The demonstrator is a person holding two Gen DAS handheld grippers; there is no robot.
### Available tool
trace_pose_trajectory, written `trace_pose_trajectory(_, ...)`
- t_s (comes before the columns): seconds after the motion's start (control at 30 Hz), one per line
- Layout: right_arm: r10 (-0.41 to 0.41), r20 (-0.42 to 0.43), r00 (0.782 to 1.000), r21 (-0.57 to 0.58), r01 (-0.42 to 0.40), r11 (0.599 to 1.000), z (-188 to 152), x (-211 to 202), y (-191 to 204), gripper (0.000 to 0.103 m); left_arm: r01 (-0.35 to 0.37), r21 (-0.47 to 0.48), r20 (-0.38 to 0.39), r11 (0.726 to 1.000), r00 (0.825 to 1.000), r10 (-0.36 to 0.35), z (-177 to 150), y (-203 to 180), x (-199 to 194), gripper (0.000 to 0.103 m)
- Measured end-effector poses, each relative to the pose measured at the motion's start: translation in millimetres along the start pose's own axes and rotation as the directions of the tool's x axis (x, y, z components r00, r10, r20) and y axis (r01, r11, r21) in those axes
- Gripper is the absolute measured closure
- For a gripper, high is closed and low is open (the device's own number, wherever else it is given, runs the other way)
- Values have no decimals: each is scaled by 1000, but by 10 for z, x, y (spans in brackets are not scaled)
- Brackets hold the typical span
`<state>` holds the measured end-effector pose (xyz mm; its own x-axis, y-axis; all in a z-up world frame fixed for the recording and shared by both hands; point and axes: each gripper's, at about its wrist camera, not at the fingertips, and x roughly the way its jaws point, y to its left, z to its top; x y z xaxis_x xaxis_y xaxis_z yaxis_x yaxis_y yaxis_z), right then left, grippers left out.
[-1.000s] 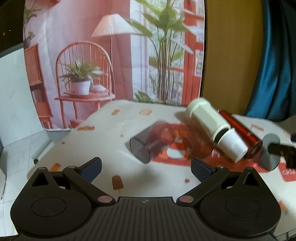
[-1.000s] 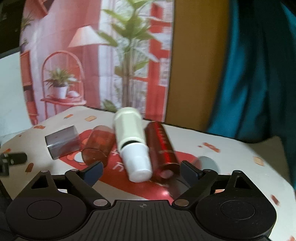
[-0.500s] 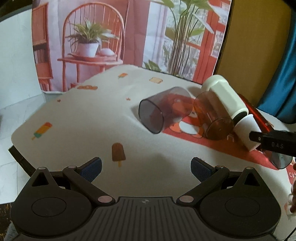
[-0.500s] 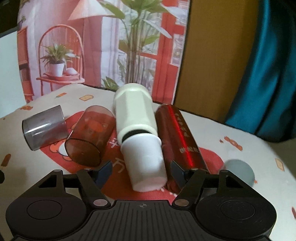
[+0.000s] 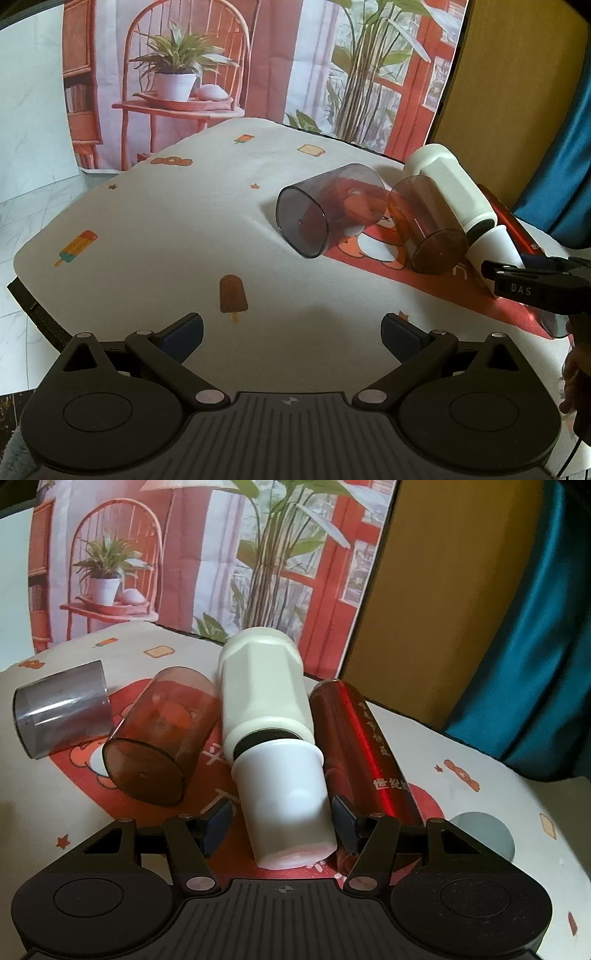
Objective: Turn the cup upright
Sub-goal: 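Move the right gripper down onto the lying white paper cup and grasp it, then lift the white paper cup with the right gripper and rotate it upright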
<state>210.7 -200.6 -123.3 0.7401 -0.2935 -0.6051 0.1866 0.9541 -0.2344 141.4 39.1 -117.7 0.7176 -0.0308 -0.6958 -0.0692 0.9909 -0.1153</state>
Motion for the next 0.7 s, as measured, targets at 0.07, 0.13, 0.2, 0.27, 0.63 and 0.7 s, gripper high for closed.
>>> trace_pose_trajectory(0.07, -9, 2, 1000, 1, 9, 1000, -6, 3, 7, 50, -2, -2, 0, 1000, 1000, 2, -6, -1, -1, 0)
trace_pose_trajectory(0.13, -17, 0, 1000, 7, 17, 1000, -13, -4, 9, 54, -7, 5, 5, 1000, 1000, 7, -10, -9, -6, 0)
trace_pose_trajectory(0.2, -8, -5, 1000, 23, 8, 1000, -16, -16, -11, 55, -27, 29, 17, 999, 1000, 26, -12, -35, -7, 0)
trace_pose_trajectory(0.27, 1, -10, 1000, 36, -1, 999, -18, -37, -31, 55, -40, 44, 22, 998, 999, 39, -10, -40, -8, 0)
trace_pose_trajectory(0.63, 119, -65, 991, 235, -101, 967, -211, -404, -75, 57, -15, -26, 9, 1000, 1000, 16, -1, 96, -63, 0)
trace_pose_trajectory(0.7, 159, -81, 984, 280, -131, 951, -234, -482, -53, 57, -14, -45, 14, 999, 1000, 14, 6, 126, -95, 0)
